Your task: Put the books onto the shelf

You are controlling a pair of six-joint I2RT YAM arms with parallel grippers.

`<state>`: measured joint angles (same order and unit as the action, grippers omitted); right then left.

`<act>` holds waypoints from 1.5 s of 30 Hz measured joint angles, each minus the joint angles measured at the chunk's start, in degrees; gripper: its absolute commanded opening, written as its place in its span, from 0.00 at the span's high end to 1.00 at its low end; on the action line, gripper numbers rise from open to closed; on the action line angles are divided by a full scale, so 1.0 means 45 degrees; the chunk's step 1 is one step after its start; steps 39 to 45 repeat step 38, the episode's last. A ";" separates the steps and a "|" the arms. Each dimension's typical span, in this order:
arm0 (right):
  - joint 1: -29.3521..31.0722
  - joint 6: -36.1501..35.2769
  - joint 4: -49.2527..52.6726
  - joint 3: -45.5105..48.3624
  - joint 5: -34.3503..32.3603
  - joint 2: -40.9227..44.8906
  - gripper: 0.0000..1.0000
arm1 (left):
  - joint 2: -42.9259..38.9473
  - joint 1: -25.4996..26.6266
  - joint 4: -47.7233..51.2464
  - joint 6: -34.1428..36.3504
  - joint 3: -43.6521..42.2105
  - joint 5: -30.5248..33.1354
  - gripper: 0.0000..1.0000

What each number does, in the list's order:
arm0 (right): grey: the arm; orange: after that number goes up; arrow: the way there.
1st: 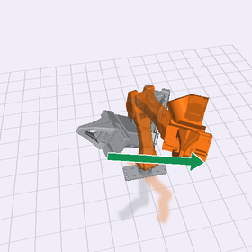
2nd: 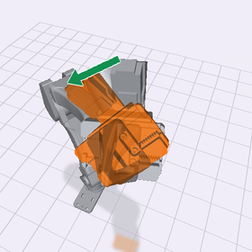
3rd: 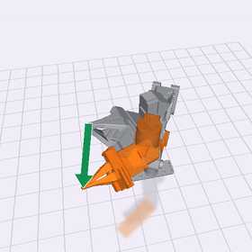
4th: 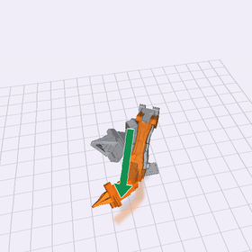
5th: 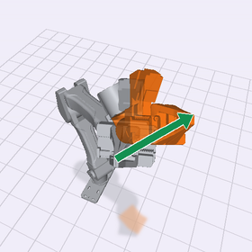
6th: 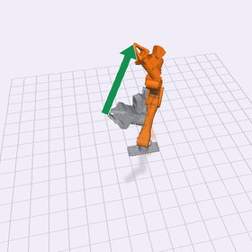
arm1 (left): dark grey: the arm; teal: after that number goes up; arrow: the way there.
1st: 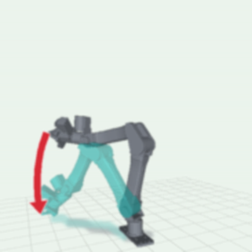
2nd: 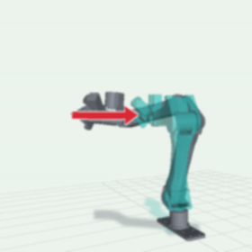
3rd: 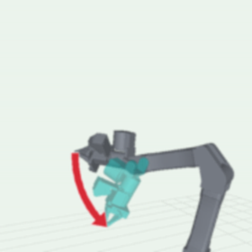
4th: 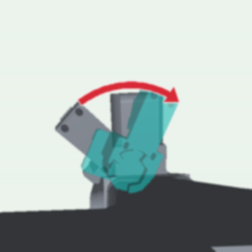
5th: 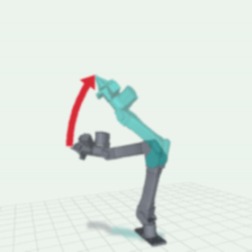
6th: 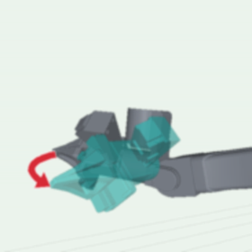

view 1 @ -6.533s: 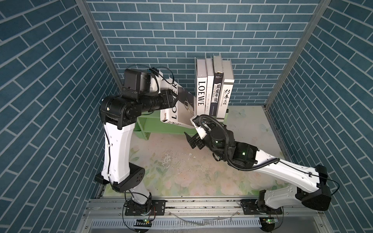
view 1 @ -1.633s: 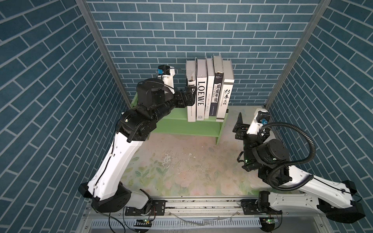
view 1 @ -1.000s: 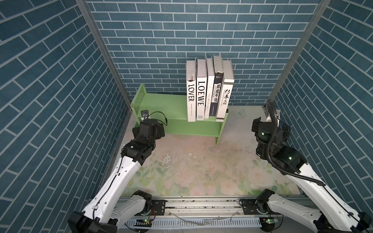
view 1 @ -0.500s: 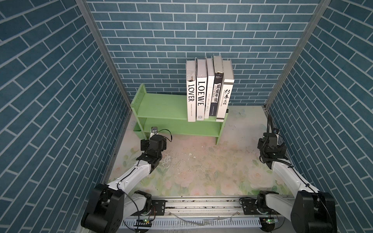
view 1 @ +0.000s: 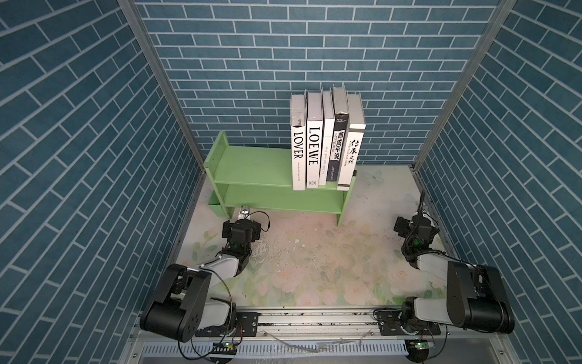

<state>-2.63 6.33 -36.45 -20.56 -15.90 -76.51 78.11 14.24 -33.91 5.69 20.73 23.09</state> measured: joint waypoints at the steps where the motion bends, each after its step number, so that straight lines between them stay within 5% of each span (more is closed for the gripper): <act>1: 0.0049 -0.0058 -0.0253 0.0005 0.0262 -0.0063 0.01 | 0.0282 -0.0039 -0.0374 0.0267 0.0102 -0.0112 0.00; 6: 0.0243 -0.0272 -0.2637 0.0010 0.1399 -0.2069 0.01 | 0.1379 -0.0559 -0.2686 0.0612 -0.0010 -0.0427 0.00; 13: 0.0189 -0.0384 -0.2642 -0.0146 0.2147 -0.2715 0.01 | 0.2079 -0.2390 -0.3740 -0.0389 -0.0097 -0.1496 0.01; 45: 0.0238 -0.0374 -0.3128 -0.0112 0.1671 -0.2710 0.01 | 0.2089 -0.2419 -0.3871 -0.0835 -0.0087 -0.2006 0.00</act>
